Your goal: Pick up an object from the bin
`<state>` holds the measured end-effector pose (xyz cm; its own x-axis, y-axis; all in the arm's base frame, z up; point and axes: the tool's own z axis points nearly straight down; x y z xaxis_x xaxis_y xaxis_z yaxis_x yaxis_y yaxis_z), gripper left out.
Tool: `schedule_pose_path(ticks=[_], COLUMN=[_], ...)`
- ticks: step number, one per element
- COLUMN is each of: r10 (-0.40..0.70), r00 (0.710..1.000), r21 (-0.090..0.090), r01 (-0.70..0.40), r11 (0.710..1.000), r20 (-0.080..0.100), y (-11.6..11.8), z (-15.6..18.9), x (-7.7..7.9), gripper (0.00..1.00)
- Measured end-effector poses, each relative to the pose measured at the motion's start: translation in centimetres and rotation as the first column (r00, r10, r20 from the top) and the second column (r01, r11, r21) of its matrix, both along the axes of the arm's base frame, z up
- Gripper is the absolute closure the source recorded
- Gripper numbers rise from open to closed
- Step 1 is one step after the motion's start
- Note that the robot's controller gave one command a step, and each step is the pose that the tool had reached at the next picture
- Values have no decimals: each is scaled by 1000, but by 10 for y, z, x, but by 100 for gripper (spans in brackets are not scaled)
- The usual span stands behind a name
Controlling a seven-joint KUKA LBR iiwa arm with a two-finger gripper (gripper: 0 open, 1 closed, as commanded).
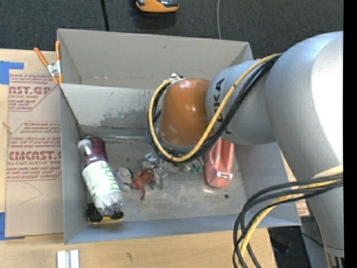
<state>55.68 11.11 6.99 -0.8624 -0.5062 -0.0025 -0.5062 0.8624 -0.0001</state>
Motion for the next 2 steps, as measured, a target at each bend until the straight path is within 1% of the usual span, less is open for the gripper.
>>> schedule_pose_path(ticks=[1,2], r10=[0,0], r00=[1000,1000], r21=[0,-2], r01=[0,0], r11=[1000,1000], r20=[0,-7], y=[0,0], z=[1,7], x=[0,-2], gripper=[100,100])
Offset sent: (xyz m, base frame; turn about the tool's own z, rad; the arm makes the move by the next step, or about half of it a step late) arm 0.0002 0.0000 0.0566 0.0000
